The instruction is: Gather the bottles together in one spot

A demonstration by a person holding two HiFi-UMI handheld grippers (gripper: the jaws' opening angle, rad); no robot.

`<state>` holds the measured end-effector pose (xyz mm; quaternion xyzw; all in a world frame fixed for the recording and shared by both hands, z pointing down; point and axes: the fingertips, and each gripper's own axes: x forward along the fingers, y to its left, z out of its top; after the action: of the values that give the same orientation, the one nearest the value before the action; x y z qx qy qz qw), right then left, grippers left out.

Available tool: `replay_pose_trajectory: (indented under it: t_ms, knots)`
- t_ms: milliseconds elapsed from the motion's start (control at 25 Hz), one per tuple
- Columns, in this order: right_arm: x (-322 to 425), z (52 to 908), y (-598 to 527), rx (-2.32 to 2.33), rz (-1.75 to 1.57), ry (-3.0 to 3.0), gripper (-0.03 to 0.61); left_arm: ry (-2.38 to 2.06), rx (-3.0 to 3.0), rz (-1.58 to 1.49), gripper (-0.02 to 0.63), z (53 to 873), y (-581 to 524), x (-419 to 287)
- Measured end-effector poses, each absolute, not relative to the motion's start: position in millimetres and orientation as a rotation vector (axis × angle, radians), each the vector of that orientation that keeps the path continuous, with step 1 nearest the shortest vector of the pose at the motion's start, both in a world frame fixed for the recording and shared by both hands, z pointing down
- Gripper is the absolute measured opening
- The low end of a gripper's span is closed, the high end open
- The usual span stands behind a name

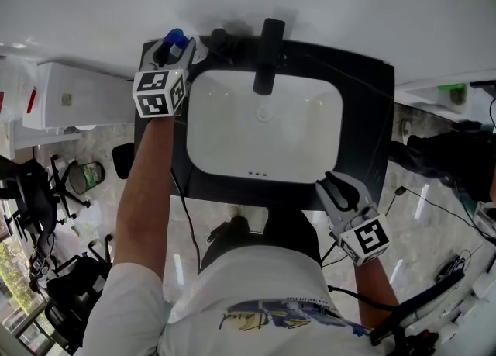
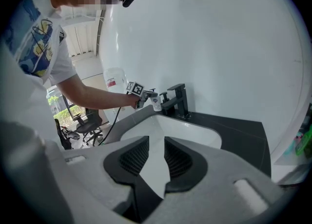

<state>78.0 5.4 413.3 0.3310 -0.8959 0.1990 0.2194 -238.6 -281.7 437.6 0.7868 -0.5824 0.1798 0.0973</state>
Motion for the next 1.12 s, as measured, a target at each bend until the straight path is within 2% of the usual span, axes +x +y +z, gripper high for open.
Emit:
replay_pose_trajectory:
  t_ms: [240,440,920,1120]
  knots:
    - [79.6,414.0,2.9,0.91,0.545,-2.481,0.095,-1.754,2.304,0.537,0.255,439.2,-281.6,-243.4]
    - [73.4,411.5,0.4,0.895,0.533,-2.499,0.095,-1.761,2.294,0.551,0.273,435.5,-269.8,-247.1]
    - [48.4,406.6,18.7,0.89,0.48,-2.516,0.095,-1.742,2.261,0.49,0.262,420.7,-200.1,-265.5]
    - [34.3,400.7,37.9,0.906,0.448,-2.515,0.095,-1.658,2.304,0.439,0.195,407.7,-153.9,-260.9]
